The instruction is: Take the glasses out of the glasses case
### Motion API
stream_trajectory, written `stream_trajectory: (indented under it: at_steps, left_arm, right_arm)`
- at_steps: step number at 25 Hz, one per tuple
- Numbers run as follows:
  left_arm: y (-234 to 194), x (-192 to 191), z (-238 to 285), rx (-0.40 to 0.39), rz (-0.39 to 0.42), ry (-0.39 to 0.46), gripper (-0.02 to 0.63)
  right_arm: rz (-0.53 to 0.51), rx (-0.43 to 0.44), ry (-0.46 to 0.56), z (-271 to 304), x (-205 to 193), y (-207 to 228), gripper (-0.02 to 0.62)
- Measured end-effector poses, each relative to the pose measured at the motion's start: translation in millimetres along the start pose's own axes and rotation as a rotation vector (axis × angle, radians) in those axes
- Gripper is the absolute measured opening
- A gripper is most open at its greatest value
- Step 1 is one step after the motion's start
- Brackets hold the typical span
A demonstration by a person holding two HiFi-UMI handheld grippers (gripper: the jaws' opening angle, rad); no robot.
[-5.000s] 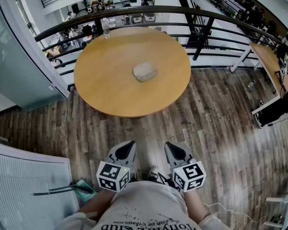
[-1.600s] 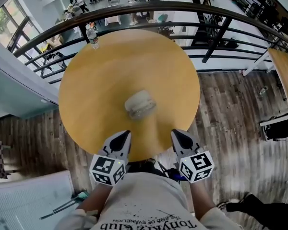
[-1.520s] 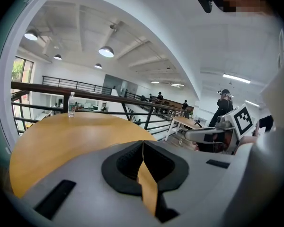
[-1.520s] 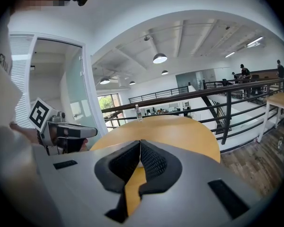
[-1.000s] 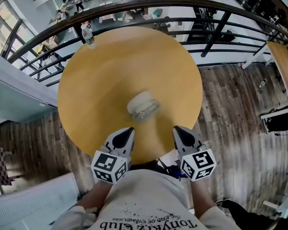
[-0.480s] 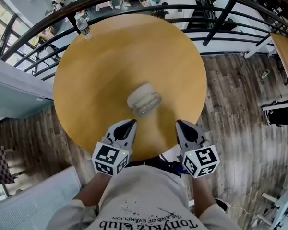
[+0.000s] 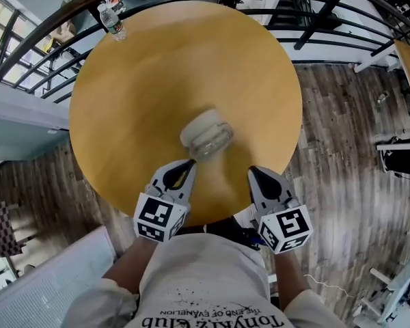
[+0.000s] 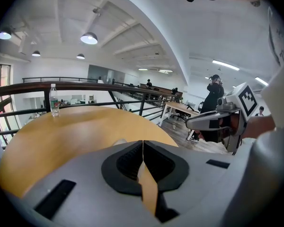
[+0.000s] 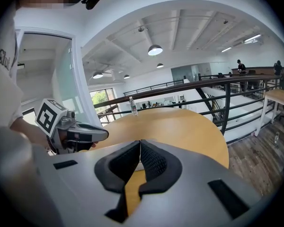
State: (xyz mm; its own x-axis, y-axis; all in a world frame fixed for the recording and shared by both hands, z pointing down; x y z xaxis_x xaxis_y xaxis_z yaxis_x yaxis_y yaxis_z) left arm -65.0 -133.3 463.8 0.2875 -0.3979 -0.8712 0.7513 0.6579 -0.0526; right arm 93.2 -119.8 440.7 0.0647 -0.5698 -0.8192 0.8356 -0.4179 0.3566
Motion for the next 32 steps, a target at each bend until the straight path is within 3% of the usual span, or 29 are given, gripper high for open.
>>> stream_trajectory:
  at_steps: [16, 27, 32]
  left_arm:
    - [-17, -43, 66, -0.137, 0.106, -0.161, 0.026]
    - [-22, -70, 99, -0.202, 0.122, -0.268, 0.028]
    - [-23, -83, 110, -0.209, 0.139, -0.314, 0.075]
  right_arm:
    - [0.034, 0.003, -0.076, 20, -22, 11, 0.026]
    - [0.067, -0.013, -0.111, 26, -37, 17, 0.026]
    - [0.075, -0.025, -0.126, 27, -43, 20, 0.026]
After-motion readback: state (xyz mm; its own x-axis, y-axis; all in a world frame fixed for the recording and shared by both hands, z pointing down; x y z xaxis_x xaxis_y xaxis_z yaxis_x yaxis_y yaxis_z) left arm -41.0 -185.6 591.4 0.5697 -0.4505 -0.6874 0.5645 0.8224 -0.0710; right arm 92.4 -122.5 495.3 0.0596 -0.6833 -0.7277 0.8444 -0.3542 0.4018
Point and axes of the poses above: the fingertips, and each gripper's own axes: z forward along the fingers, y to its right, x out of its top, the point moved 3 cm from there along -z, backward along the fingers, and after that the axes turned 10 degrees about z, right-handed, at the moved point
